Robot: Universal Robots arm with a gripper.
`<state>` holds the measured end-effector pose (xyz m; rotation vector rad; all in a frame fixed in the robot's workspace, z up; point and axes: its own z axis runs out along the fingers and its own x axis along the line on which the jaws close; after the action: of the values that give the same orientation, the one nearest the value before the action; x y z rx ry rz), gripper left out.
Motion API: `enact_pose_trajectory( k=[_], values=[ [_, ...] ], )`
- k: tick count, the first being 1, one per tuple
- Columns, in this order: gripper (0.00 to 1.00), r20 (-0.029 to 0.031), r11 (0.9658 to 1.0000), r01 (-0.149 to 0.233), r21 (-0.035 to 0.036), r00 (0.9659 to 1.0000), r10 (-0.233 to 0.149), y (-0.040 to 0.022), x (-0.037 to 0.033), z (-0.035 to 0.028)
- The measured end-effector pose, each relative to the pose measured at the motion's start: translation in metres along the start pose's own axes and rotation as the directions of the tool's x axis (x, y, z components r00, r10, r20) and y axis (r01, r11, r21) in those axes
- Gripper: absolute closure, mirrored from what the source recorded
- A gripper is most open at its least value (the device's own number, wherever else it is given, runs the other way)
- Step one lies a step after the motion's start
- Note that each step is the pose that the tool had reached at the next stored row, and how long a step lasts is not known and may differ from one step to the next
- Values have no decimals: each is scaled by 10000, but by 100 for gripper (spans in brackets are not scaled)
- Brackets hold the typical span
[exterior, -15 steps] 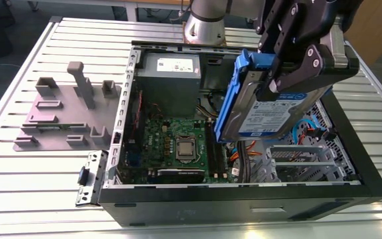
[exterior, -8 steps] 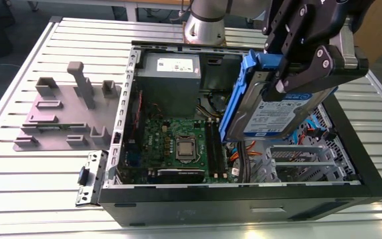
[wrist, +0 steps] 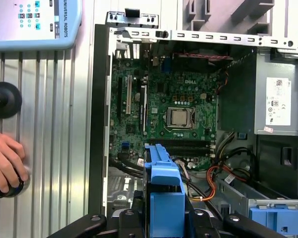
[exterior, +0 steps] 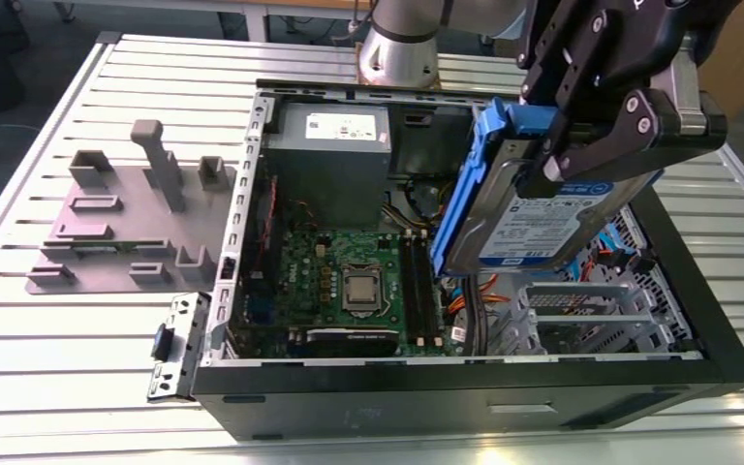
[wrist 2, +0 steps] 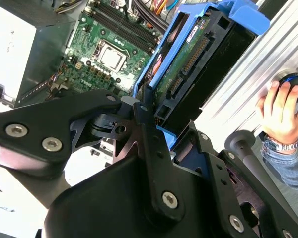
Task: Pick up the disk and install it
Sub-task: 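Pick up the disk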
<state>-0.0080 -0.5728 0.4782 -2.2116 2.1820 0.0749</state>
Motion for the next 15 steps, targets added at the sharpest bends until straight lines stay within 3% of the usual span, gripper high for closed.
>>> enact_pose_trajectory(
  k=[15],
  values=[
    [64, -1, 10000, 0, -1, 10000, 0, -30, 1, 4]
  ],
)
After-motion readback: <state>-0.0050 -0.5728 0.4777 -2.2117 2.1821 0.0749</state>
